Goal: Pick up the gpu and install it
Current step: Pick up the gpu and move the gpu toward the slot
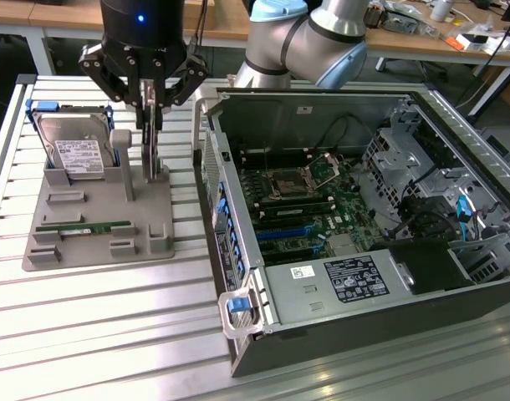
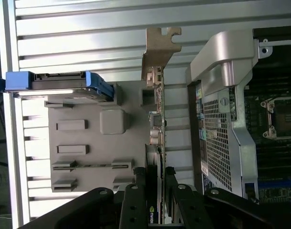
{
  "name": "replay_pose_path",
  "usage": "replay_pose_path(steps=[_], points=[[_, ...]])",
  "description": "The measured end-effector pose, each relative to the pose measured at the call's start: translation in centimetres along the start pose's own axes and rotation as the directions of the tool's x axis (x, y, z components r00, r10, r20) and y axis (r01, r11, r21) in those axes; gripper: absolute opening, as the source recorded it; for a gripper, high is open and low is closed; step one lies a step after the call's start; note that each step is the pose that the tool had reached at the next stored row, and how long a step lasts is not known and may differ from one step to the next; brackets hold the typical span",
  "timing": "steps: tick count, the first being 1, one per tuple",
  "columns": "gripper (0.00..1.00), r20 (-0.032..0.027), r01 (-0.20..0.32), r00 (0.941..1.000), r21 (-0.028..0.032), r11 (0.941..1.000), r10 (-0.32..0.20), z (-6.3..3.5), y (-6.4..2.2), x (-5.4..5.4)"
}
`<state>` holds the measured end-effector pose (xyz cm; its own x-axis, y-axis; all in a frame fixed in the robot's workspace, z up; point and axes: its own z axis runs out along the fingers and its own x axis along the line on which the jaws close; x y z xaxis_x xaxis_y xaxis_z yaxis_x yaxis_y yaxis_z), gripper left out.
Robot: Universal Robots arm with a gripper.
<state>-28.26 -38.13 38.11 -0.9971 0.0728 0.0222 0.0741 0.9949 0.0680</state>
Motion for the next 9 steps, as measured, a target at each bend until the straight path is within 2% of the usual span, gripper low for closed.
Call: replay_pose_path(steps=[9], points=[[0.26,0.0001,0.0,1.0,0.0,1.0,0.0,-0.9,0.06,0.02]])
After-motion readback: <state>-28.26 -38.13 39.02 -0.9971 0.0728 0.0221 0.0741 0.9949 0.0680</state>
